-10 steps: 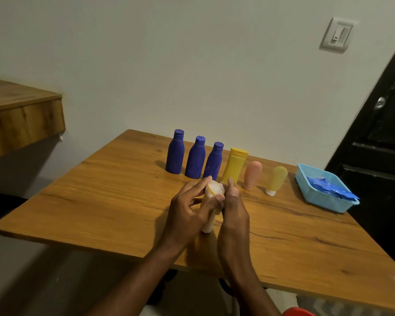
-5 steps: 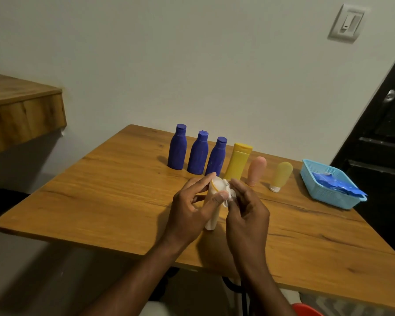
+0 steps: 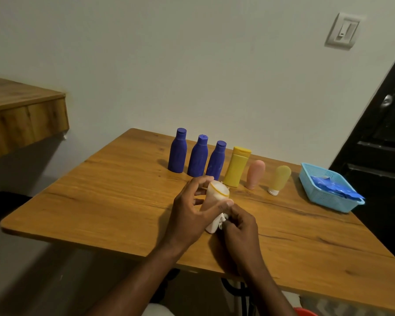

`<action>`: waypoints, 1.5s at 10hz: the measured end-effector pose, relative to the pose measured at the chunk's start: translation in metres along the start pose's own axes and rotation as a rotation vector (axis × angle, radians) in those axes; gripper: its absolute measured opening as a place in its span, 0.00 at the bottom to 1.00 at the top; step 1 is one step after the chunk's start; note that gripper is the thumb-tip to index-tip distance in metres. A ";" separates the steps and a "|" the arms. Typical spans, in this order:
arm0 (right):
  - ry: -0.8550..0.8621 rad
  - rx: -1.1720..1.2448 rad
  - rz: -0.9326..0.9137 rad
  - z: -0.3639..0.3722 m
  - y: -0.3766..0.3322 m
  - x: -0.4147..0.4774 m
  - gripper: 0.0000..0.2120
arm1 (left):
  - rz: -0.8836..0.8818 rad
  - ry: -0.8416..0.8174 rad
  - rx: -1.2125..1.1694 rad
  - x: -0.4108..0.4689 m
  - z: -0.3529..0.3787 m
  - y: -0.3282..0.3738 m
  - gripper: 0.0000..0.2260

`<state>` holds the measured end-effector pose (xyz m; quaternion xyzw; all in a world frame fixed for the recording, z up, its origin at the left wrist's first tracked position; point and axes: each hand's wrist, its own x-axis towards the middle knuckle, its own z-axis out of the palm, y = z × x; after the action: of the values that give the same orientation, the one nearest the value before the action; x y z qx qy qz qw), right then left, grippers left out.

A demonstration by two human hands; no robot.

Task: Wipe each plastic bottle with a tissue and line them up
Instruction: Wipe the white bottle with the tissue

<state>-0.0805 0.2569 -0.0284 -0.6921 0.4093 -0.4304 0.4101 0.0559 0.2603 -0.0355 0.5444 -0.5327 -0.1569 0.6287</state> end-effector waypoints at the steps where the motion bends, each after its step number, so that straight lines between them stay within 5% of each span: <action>1: 0.028 -0.034 -0.009 -0.002 0.002 0.003 0.23 | 0.003 -0.013 0.003 0.001 0.001 0.002 0.36; 2: 0.022 -0.032 0.002 -0.004 0.002 0.006 0.21 | 0.011 -0.030 -0.003 -0.002 0.000 -0.003 0.42; 6: -0.007 -0.031 -0.042 0.006 -0.006 0.015 0.23 | -0.007 0.089 0.132 0.005 -0.030 -0.013 0.37; 10: -0.242 -0.295 -0.221 0.089 -0.017 0.083 0.20 | -0.056 0.291 0.231 0.083 -0.087 -0.041 0.36; 15: -0.334 -0.477 -0.294 0.141 0.002 0.150 0.23 | -0.071 0.322 0.283 0.170 -0.106 -0.108 0.34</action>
<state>0.0946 0.1483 -0.0327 -0.8813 0.3216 -0.2575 0.2313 0.2518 0.1442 -0.0252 0.6635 -0.4227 -0.0136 0.6171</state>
